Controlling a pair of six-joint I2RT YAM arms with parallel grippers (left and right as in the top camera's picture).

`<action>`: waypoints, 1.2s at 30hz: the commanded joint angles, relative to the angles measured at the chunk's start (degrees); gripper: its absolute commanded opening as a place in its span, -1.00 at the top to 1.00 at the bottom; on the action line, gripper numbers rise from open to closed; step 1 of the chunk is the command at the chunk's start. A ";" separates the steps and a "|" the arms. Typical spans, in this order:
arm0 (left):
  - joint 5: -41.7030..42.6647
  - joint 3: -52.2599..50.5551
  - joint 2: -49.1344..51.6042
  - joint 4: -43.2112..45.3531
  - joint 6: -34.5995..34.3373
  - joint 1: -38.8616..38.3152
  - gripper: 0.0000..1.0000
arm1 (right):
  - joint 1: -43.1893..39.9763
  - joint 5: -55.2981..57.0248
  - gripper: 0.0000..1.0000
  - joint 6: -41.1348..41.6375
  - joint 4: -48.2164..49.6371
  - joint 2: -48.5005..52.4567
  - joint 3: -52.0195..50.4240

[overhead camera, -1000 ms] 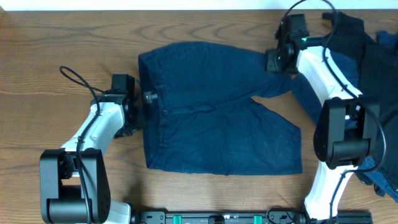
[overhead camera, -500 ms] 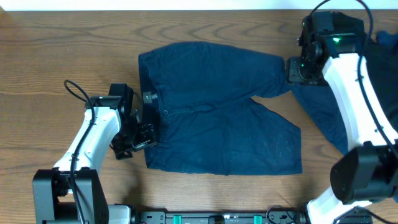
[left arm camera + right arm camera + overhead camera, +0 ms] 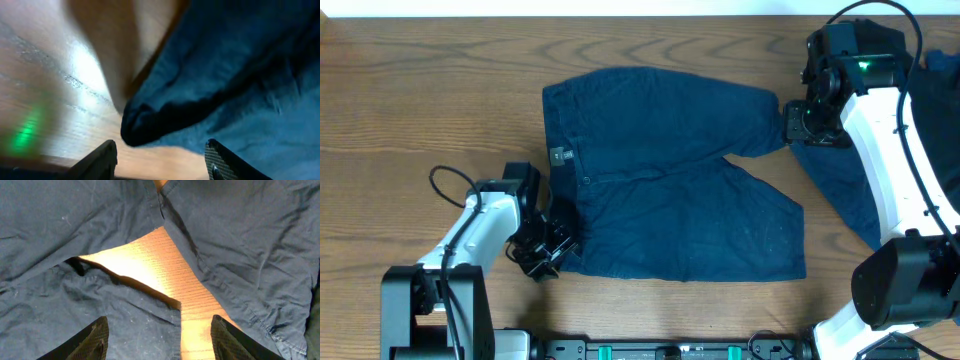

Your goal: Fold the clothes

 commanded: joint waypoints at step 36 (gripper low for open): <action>1.95 -6.08 -10.19 12.55 -6.36 0.09 0.88 | -0.07 -18.16 -0.36 22.36 -2.75 -15.87 -16.39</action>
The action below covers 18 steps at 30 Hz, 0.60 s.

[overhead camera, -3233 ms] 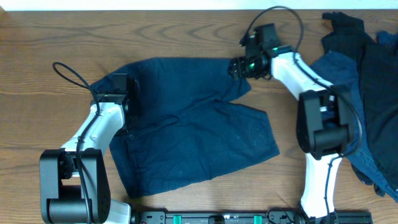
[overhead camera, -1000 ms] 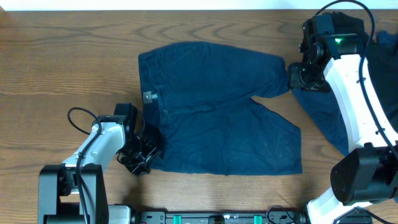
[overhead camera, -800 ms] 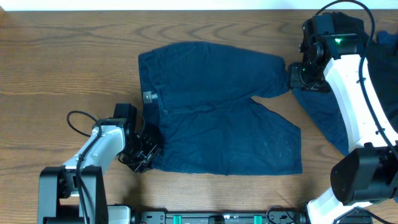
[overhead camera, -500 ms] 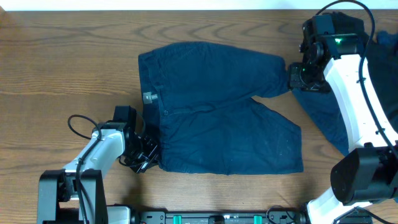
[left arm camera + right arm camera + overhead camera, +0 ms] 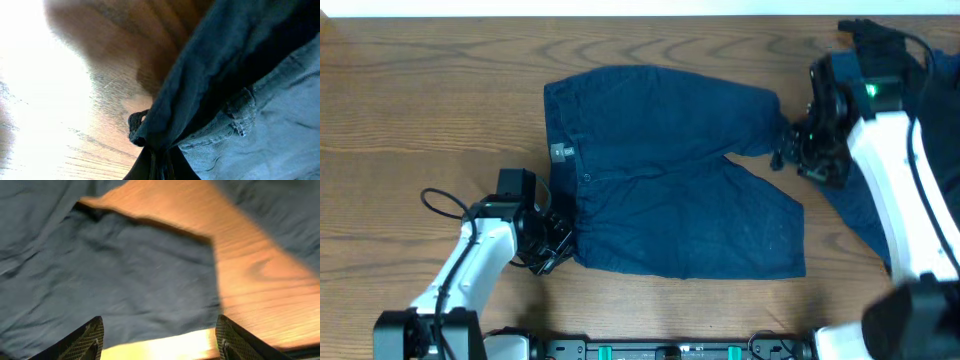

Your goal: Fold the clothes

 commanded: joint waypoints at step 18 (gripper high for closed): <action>-0.96 0.11 -1.05 0.22 5.25 0.09 0.88 | 9.40 -10.88 -0.07 43.45 9.44 -42.58 -47.43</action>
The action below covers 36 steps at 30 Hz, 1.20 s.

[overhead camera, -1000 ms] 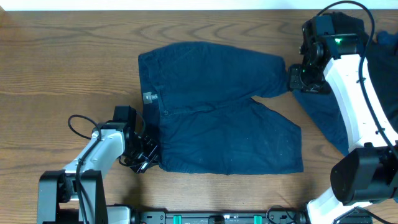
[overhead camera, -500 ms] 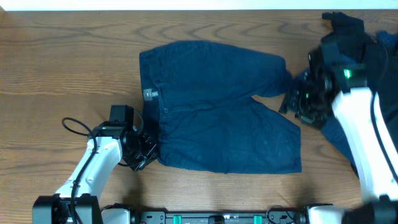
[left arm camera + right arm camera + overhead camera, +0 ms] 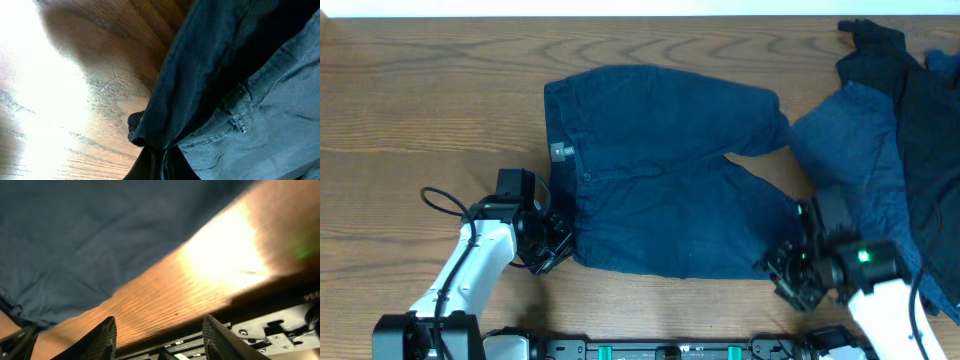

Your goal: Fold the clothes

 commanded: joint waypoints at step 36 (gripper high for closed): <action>-0.66 0.24 -0.50 -3.13 4.07 0.15 0.88 | 0.52 18.97 0.98 15.61 25.05 16.70 -14.84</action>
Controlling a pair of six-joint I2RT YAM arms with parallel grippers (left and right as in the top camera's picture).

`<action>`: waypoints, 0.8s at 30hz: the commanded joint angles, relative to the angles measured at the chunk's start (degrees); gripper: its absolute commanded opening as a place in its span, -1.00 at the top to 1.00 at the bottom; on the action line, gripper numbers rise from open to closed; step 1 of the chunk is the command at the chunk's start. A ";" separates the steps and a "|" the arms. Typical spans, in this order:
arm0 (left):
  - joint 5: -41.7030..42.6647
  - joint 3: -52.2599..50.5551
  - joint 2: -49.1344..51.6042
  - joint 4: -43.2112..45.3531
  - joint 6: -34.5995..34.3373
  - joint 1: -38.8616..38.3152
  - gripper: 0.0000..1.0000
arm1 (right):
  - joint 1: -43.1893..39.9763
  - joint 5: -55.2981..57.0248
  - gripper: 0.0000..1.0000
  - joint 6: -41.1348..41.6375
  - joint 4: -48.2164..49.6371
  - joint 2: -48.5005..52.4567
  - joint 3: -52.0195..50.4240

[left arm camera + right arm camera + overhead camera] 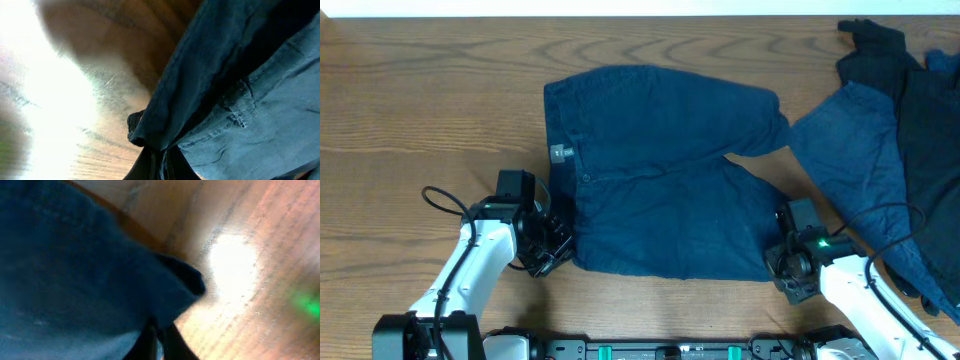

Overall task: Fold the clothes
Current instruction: 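Lift the shorts' bottom edge with both grippers and fold upward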

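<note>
Dark blue shorts (660, 170) lie flat in the middle of the table, waistband to the left, legs to the right. My left gripper (552, 258) is shut on the near corner of the waistband; the pinched fabric (165, 120) bunches above the jaws in the left wrist view. My right gripper (787, 272) is shut on the near hem corner of the closer leg, and the cloth (100, 280) folds into the jaws in the right wrist view.
More dark blue clothes (880, 130) are heaped at the right edge of the wooden table (420, 110), touching the far leg of the shorts. A black cable (445, 200) loops beside my left arm.
My right gripper was open just off the near right corner of the shorts and is now shut on that hem corner. My left gripper still holds the waistband corner.
First my left gripper stood open at the waistband corner and my right was open at the far leg. Then the left was shut on the waistband. The right arm came to the table's near side, and now grips the near hem corner.
</note>
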 commanded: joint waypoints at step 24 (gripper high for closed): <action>-7.87 24.57 -24.87 -20.92 7.80 0.31 0.88 | -5.99 11.82 0.98 -38.93 -13.07 -3.80 39.93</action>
